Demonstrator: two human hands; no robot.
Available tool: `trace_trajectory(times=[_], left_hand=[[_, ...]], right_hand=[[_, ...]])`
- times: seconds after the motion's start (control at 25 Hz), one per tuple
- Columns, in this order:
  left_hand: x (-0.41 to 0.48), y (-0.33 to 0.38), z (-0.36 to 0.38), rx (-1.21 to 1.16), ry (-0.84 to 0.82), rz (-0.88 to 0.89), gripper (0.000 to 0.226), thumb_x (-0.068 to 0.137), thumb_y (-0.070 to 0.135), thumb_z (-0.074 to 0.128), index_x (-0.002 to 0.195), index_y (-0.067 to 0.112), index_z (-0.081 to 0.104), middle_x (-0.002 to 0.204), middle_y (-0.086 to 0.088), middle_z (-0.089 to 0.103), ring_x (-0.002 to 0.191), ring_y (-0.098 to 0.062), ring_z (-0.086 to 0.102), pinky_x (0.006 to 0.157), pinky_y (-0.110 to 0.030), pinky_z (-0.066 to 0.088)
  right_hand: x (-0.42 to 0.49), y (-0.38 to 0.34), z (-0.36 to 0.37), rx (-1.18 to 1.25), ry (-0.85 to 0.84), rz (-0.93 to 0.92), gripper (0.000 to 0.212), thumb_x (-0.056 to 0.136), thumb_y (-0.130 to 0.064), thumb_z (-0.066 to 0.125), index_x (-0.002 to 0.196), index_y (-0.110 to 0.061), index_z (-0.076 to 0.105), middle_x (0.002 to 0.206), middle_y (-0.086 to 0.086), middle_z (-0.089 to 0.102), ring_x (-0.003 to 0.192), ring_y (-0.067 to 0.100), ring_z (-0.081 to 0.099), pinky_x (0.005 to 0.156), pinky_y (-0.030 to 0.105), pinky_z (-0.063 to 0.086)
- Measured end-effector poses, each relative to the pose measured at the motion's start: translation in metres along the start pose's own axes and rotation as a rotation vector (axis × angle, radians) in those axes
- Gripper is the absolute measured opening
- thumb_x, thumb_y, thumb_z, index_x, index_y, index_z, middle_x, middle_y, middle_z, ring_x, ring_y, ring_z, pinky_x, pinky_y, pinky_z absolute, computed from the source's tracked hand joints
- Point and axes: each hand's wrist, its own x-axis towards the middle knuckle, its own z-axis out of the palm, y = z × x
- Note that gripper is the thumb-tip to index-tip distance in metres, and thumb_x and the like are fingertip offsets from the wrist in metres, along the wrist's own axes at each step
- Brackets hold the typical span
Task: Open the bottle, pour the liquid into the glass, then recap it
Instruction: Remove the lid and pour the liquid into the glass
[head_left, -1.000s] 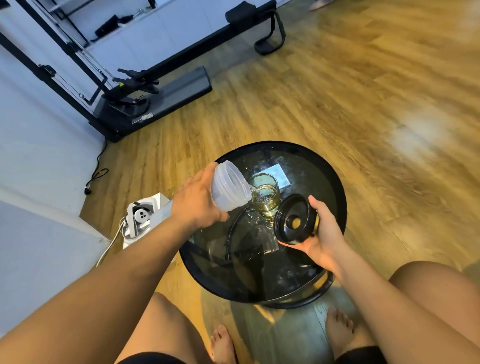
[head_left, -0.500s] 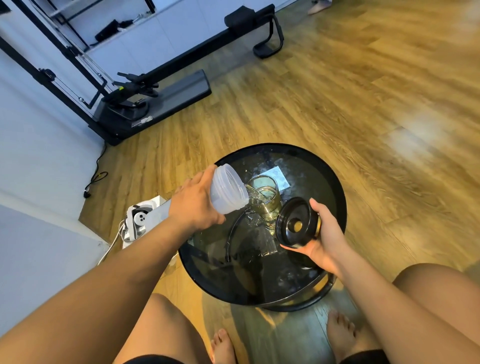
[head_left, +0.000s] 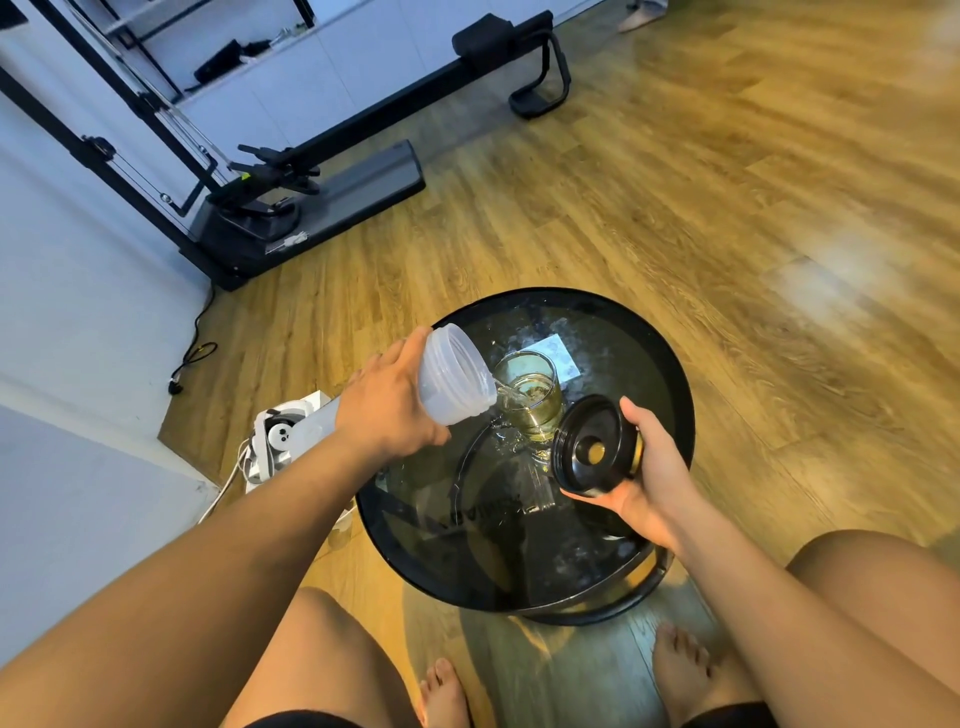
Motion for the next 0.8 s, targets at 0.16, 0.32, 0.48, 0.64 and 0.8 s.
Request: trace_trajectory(times=[0.16,0.32,0.48,0.64,0.8], left_hand=[[-0.0006,-0.0001,0.0003,-0.002,0.005,-0.005,0.125,0.049,0.041,0.089,0.151,0.031,0.017,0.138,0.003,0.049,0.125,-0.029,0.049,0.104,-0.054,0.044],[-0.0001,0.0005,-0.0021,0.015,-0.002,-0.004,0.127,0.050,0.042,0.090,0.152,0.031,0.015,0.139,0.003,0.048,0.126,-0.028,0.049,0.104,-0.053,0.043],[-0.0017,0.0022,-0.0047,0.016,0.001,-0.001,0.127,0.050,0.042,0.090,0.152,0.031,0.016,0.139,0.003,0.048,0.126,-0.028,0.049,0.105,-0.052,0.043],[-0.0002,0.0027,-0.0054,0.030,0.002,0.002,0.125,0.049,0.042,0.089,0.151,0.031,0.018,0.139,0.003,0.049,0.125,-0.028,0.049,0.104,-0.053,0.043],[-0.0008,0.0031,-0.0052,0.018,0.013,0.009,0.125,0.051,0.040,0.089,0.152,0.030,0.018,0.141,0.002,0.048,0.128,-0.029,0.047,0.106,-0.053,0.041]], right_hand=[[-0.0005,-0.0003,-0.0002,0.002,0.002,0.004,0.070,0.078,-0.051,0.075,0.137,-0.018,0.055,0.132,0.024,0.063,0.111,0.050,0.066,0.087,0.068,0.055],[-0.0005,-0.0015,0.0021,0.006,0.004,0.004,0.068,0.079,-0.050,0.075,0.137,-0.019,0.055,0.132,0.024,0.063,0.111,0.050,0.065,0.087,0.069,0.054],[-0.0039,-0.0030,0.0048,0.023,0.012,0.005,0.064,0.082,-0.048,0.073,0.136,-0.020,0.055,0.131,0.023,0.063,0.112,0.050,0.065,0.088,0.068,0.054],[-0.0054,-0.0036,0.0049,0.017,0.015,0.005,0.060,0.084,-0.048,0.072,0.135,-0.022,0.055,0.130,0.023,0.063,0.111,0.049,0.065,0.089,0.068,0.054],[-0.0073,-0.0025,0.0033,0.007,0.025,0.002,0.060,0.084,-0.047,0.072,0.135,-0.021,0.054,0.129,0.023,0.064,0.110,0.050,0.066,0.089,0.070,0.053]])
